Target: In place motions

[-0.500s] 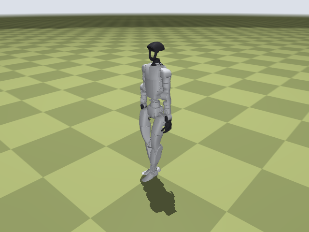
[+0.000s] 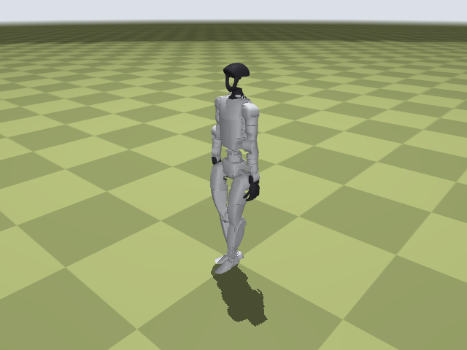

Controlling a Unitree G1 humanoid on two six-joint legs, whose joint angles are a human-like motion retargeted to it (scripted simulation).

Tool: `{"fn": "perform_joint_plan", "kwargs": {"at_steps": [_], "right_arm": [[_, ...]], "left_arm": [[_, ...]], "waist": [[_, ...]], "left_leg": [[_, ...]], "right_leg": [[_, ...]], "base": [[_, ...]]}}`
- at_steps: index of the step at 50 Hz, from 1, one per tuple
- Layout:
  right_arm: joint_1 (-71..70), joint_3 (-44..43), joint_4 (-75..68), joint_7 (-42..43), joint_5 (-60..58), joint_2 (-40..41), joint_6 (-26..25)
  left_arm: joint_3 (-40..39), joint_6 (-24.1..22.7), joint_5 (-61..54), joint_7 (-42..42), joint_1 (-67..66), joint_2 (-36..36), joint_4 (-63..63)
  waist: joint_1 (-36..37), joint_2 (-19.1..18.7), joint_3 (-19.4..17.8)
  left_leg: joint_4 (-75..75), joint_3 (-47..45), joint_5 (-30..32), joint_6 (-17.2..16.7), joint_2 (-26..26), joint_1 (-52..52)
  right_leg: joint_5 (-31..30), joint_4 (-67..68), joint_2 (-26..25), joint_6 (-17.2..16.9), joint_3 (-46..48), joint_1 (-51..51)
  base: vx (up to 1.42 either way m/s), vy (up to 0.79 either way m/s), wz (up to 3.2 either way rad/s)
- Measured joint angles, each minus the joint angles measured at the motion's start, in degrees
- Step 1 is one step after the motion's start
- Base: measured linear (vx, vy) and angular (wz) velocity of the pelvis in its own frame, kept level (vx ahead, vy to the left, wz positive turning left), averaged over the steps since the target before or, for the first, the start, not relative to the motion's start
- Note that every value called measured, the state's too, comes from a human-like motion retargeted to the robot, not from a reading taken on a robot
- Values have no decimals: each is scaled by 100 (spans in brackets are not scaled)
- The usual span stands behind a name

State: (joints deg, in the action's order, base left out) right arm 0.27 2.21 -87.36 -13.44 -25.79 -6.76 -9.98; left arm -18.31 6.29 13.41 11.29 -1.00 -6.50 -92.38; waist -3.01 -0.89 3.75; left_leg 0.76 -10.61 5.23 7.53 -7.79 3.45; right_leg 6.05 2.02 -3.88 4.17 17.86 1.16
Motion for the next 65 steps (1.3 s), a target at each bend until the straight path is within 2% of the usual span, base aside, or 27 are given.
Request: {"fn": "perform_joint_plan", "kwargs": {"at_steps": [65], "right_arm": [[-15, 43, -57, -49, -67, -57, -13]], "left_arm": [[54, -9, -64, -4, -12, 35, -24]], "waist": [[-5, -1, 29]], "left_leg": [[-12, 38, 33, 74, -36, 20]], "right_leg": [[14, -24, 27, -9, 38, 25]], "base": [[0, 0, 0]]}}
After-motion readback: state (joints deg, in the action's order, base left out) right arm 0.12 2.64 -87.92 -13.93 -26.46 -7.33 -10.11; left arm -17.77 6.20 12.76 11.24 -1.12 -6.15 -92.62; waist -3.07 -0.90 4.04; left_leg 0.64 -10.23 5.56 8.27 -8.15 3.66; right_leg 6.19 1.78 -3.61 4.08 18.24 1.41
